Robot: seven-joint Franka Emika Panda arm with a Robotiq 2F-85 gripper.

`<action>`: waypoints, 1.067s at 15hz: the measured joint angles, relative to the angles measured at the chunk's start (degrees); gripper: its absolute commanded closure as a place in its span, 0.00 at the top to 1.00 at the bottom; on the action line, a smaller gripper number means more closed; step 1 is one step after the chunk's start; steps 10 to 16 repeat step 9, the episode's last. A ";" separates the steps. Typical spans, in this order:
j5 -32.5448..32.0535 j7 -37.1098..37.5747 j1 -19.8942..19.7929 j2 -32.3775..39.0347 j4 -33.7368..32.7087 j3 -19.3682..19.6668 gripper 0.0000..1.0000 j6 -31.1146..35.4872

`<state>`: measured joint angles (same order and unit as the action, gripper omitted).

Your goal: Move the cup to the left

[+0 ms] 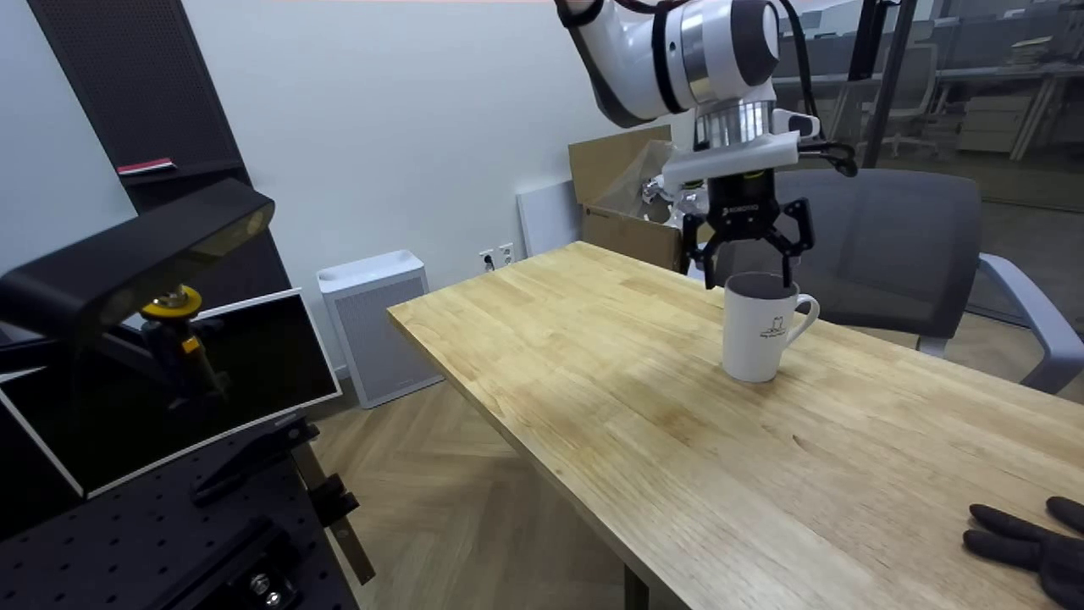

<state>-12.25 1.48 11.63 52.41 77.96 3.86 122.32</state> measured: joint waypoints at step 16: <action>-0.02 0.10 -0.71 -0.24 -3.78 0.14 1.00 -4.02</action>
